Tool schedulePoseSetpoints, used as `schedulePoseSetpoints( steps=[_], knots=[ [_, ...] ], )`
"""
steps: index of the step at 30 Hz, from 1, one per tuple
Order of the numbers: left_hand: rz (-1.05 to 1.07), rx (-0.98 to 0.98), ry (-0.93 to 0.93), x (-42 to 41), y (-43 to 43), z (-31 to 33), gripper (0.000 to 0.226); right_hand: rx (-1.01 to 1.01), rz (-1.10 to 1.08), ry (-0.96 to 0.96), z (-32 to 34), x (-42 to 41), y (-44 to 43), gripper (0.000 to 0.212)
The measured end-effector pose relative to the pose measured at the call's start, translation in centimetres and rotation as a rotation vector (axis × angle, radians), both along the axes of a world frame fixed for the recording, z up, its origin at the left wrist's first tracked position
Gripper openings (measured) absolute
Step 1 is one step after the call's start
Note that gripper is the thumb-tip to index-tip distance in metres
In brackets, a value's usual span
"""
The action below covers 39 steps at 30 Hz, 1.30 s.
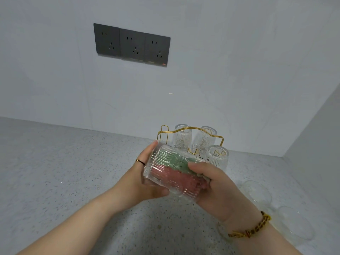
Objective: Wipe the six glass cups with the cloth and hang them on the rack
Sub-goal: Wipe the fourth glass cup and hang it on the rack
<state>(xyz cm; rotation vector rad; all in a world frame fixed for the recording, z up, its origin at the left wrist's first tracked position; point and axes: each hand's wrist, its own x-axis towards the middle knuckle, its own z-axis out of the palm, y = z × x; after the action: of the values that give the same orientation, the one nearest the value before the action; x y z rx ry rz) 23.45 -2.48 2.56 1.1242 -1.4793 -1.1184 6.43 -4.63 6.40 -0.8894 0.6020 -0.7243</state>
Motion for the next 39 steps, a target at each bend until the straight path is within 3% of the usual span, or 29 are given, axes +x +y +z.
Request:
schedulePoseSetpoints(
  steps=[3, 6, 9, 12, 16, 19, 21, 22, 25, 29, 32, 35, 39],
  knots=[
    [0.043, -0.108, -0.088, 0.1, 0.1, 0.5, 0.104, 0.02, 0.006, 0.003, -0.1, -0.2, 0.0, 0.053],
    [0.026, -0.026, 0.077, 0.0, -0.2, 0.7, 0.086, -0.169, 0.102, 0.022, 0.0, -0.2, 0.3, 0.046],
    [-0.026, 0.126, 0.199, -0.5, -0.2, 0.7, 0.064, -0.506, 0.188, 0.323, 0.4, 0.1, 0.8, 0.032],
    [0.016, 0.315, 0.169, -0.7, -0.4, 0.6, 0.053, -0.634, 0.204, 0.523, 0.6, 0.3, 0.7, 0.038],
    [-0.078, 0.355, 0.099, -0.4, -0.3, 0.7, 0.055, -0.541, 0.165, 0.415, 0.1, -0.1, 0.2, 0.021],
    [-0.061, 0.226, 0.075, 0.1, -0.1, 0.5, 0.074, -0.12, 0.092, 0.08, -1.0, -0.6, -0.9, 0.035],
    [0.033, 0.056, -0.071, 0.0, 0.1, 0.7, 0.087, -0.02, 0.064, -0.02, -1.3, -0.5, -0.9, 0.03],
    [0.069, -0.014, -0.127, -0.2, 0.2, 0.8, 0.09, -0.035, 0.062, -0.027, -1.2, -0.4, -0.8, 0.03],
    [0.137, -0.061, -0.082, 0.0, 0.0, 1.0, 0.093, -0.18, 0.114, -0.008, -1.3, -0.2, -0.8, 0.064],
    [0.087, 0.041, 0.033, 0.5, -0.6, 0.9, 0.079, -0.5, 0.207, 0.236, 0.4, 0.0, -0.1, 0.036],
    [-0.008, 0.288, -0.029, -0.2, -0.2, 1.8, 0.058, -0.643, 0.265, 0.456, 0.9, 0.1, 0.2, 0.04],
    [-0.069, 0.373, -0.224, -0.3, 0.0, 1.8, 0.054, -0.603, 0.256, 0.491, 1.2, -0.1, 0.3, 0.031],
    [-0.124, 0.301, -0.161, 0.3, -0.1, 1.2, 0.059, -0.312, 0.123, 0.313, -0.4, -0.5, -0.1, 0.025]
  ],
)
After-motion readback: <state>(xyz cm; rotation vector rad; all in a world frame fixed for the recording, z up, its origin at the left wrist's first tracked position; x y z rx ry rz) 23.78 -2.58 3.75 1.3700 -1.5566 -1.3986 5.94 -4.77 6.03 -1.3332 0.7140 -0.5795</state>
